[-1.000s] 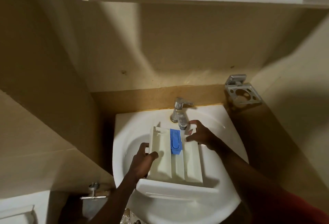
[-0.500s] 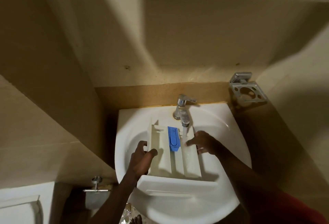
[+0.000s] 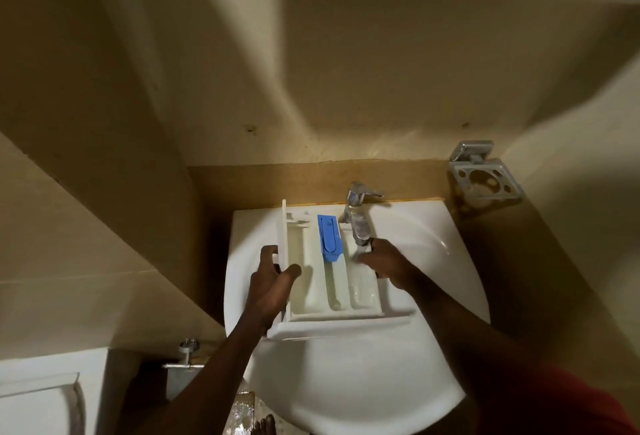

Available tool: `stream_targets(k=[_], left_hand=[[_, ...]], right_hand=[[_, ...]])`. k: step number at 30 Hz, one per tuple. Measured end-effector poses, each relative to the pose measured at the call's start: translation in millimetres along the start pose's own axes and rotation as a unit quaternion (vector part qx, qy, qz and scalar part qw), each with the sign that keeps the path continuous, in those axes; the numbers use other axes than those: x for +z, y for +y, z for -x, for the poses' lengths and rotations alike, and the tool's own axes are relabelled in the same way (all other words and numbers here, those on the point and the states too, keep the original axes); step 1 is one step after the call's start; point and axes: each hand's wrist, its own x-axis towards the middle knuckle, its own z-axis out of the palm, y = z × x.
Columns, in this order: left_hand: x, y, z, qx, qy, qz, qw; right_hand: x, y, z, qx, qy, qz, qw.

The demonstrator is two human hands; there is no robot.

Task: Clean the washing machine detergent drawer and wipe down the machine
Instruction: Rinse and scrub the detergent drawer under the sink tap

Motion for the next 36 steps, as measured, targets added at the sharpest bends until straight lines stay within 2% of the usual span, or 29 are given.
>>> stream_targets(k=[2,5,6,8,11,13,14,17,19,21,24,27,29,32,36], left_hand=[[-3,-3,-3,0.007,0.001,-0.005,1.000],[-7,-5,-5,0.019,-0.008,-0.008,1.000],[-7,-5,-5,0.023,-0.011,-0.008,1.000],[-5,-5,-6,0.028,-0.016,-0.004,0.999],[-1,-10,-6,0.027,-0.014,-0.006,1.000],[4,-13,-5,0.028,-0.015,-0.015,0.999],[6,-15,-4,0.032,-0.014,-0.021,0.999],[10,-19,-4,0.038,-0.003,-0.020,0.999],[9,-20,-6,0.033,-0.004,-0.013,0.999],[8,-21,-8,0.026,-0.008,0.000,1.000],[9,-22,-10,0.018,0.002,0.016,1.000],[15,-24,-8,0.028,0.011,0.015,0.999],[19,-26,-6,0.034,0.015,0.026,0.999],[23,-31,-7,0.036,0.022,0.031,0.999],[28,-35,-7,0.047,0.032,0.033,0.998]], right_hand=[[3,10,5,0.015,-0.073,0.030,0.997],[4,27,22,0.090,-0.163,0.102,0.977],[2,30,24,0.092,-0.162,0.107,0.977],[-4,28,20,0.067,-0.108,0.107,0.986],[-9,14,13,0.000,0.042,0.090,0.995],[-3,13,9,-0.049,0.152,0.101,0.982],[2,15,7,-0.062,0.157,0.127,0.977],[19,25,11,-0.042,0.021,0.159,0.986],[14,33,9,-0.032,-0.001,0.174,0.984],[1,31,6,-0.052,0.048,0.184,0.980],[-3,13,5,-0.102,0.203,0.125,0.966],[12,9,9,-0.206,0.340,0.077,0.914],[19,15,16,-0.249,0.374,0.084,0.889],[21,23,25,-0.263,0.341,0.111,0.895],[22,19,33,-0.271,0.214,0.168,0.923]])
